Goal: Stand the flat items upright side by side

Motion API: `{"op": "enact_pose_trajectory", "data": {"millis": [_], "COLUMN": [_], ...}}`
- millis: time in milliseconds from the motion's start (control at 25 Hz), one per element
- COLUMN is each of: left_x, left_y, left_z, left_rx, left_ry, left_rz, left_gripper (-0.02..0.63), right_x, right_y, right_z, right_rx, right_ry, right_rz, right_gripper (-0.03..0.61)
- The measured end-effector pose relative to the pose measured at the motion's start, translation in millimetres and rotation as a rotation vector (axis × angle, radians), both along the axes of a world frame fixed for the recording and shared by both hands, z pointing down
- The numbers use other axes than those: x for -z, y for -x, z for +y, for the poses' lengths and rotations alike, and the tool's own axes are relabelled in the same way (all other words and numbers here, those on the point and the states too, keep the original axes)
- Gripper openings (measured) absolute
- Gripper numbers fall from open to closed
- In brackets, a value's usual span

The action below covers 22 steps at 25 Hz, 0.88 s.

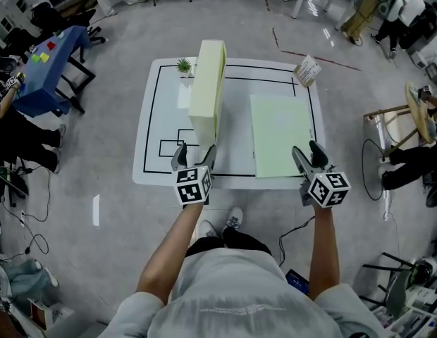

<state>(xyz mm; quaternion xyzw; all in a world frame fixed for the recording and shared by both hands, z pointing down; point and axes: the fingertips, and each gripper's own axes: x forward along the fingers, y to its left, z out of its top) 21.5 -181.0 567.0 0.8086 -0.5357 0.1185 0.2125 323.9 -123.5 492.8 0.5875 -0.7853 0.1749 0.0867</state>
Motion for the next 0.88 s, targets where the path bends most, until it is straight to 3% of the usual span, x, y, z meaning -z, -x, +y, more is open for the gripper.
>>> {"op": "enact_pose_trajectory", "data": {"millis": [280,440,640,880], "left_x": [-10,-28,-43,-36], "left_y": [21,11,-40,-136], "left_z": [29,50,60,64], "left_rx": [-0.063,-0.087,-0.130,-0.251], "left_ry": [0.109,0.188,0.287,0.353], "left_rz": [0.066,0.119,0.264,0.468], "left_gripper": [0.380,0.380,0.381,0.382], "right_x": [-10,-24,-43,-77], "right_y": [0,-12,-53,-104], "right_z": [13,8,-9,-36], "right_rx": [-0.023,0.004,-0.001,0.108], "right_ry": [0.047,0.077,0.082,0.206], "right_rz": [-0.040,-0.047,-0.082,-0.265], "right_gripper": [0.318,0.332,0.351,0.400]}}
